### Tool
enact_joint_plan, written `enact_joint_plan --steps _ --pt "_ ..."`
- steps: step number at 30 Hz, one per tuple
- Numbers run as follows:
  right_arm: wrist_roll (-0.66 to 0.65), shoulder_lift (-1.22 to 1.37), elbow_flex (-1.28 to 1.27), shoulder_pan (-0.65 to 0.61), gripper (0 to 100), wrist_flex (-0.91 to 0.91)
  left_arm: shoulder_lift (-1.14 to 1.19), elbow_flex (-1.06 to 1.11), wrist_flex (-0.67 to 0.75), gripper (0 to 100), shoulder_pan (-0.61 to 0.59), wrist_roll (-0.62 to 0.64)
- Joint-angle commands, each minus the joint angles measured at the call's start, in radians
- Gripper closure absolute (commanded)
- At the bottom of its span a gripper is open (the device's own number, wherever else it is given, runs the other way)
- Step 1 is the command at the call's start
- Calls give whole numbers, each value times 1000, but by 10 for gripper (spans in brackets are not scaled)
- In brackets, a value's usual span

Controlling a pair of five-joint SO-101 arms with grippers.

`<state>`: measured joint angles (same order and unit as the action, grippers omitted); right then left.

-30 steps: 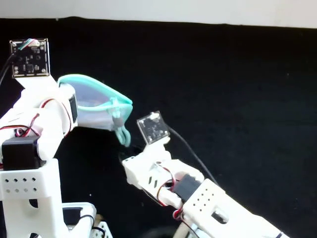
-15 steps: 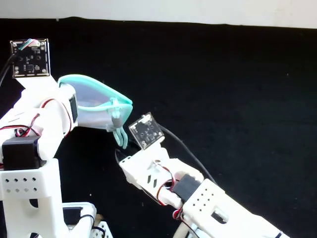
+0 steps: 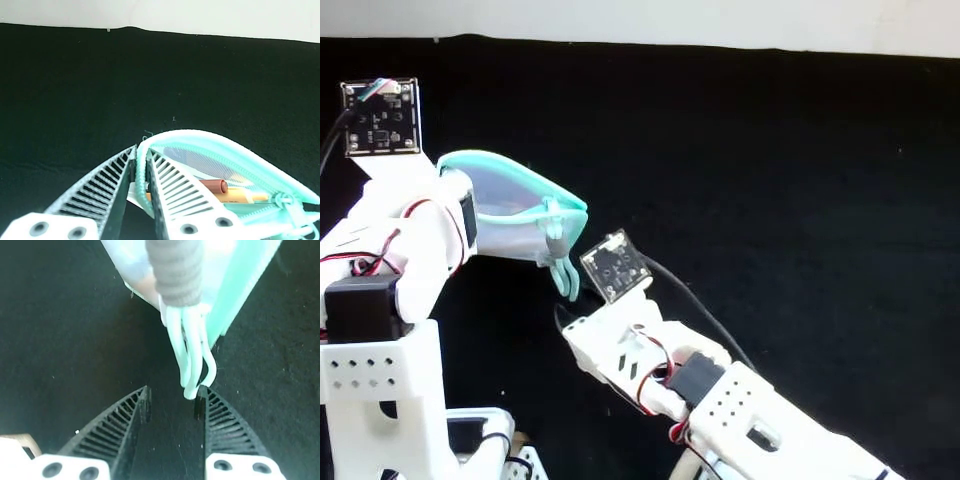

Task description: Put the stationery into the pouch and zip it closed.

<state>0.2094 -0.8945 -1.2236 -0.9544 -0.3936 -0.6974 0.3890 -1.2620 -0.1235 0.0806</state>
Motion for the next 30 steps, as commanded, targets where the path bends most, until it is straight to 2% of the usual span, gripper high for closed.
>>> enact_joint_plan --steps 1,17,23,30 --pt "-12 16 5 -2 842 18 27 41 2 993 27 -3" --pt "-8 315 213 -2 842 19 25 39 2 993 30 -2" --pt "-8 332 202 27 842 166 27 39 2 993 30 -2" --pt "-8 335 202 48 842 189 28 41 2 993 30 -2"
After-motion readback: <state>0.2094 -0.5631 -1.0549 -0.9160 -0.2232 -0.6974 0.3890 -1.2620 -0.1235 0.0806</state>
